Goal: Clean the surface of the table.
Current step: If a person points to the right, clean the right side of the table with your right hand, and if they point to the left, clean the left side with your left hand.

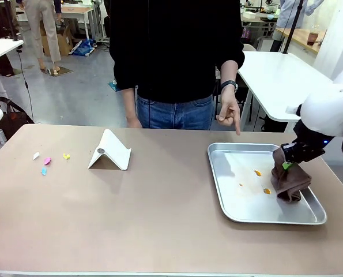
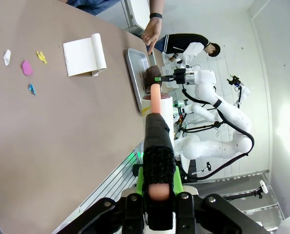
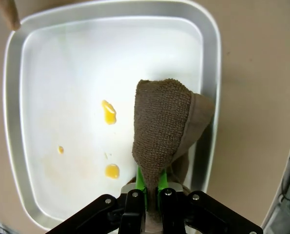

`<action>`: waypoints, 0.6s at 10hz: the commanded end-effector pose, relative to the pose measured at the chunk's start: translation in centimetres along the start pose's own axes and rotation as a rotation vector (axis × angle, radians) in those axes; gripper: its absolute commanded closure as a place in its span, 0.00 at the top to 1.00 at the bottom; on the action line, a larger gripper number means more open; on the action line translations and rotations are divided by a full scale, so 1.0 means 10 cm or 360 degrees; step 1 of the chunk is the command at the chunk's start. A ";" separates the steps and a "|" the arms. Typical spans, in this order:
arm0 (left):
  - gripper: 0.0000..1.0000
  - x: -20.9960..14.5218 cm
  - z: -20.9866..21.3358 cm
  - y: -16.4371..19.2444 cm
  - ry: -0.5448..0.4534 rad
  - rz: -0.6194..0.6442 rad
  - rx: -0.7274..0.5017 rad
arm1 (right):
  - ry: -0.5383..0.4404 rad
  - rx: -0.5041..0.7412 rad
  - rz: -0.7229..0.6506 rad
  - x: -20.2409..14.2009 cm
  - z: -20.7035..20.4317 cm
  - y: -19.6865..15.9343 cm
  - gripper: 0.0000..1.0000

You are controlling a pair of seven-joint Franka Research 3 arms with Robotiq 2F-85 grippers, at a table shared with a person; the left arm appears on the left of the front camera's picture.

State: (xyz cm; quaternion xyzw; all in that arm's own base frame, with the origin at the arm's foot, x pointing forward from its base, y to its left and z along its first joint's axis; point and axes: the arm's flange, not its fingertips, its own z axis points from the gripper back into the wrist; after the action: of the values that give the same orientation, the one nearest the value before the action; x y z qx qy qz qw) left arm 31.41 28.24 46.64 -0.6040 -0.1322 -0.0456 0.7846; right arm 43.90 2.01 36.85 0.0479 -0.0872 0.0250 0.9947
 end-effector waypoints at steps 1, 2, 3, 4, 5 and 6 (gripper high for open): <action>0.00 -0.03 0.00 -0.03 0.0008 -0.0011 -0.0024 | 0.0018 0.0044 -0.0021 0.13 -0.07 0.09 0.09; 0.00 -0.03 0.00 -0.03 0.0008 -0.0011 -0.0024 | 0.0036 0.0088 -0.0012 0.16 -0.12 0.16 0.09; 0.00 -0.03 0.00 -0.03 0.0008 -0.0011 -0.0024 | 0.0066 0.0124 -0.0003 0.19 -0.19 0.25 0.09; 0.00 -0.03 0.00 -0.03 0.0008 -0.0011 -0.0024 | 0.0107 0.0136 0.0013 0.22 -0.30 0.34 0.09; 0.00 -0.03 0.00 -0.03 0.0008 -0.0011 -0.0024 | 0.0150 0.0151 0.0036 0.24 -0.41 0.44 0.09; 0.00 -0.03 0.00 -0.03 0.0008 -0.0011 -0.0024 | 0.0170 0.0159 0.0052 0.24 -0.48 0.52 0.09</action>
State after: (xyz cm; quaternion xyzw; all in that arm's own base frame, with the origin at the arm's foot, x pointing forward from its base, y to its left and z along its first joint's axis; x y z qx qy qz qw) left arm 31.42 28.23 46.61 -0.6042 -0.1318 -0.0455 0.7845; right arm 45.96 7.31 33.24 0.0821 -0.0420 0.0480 0.9946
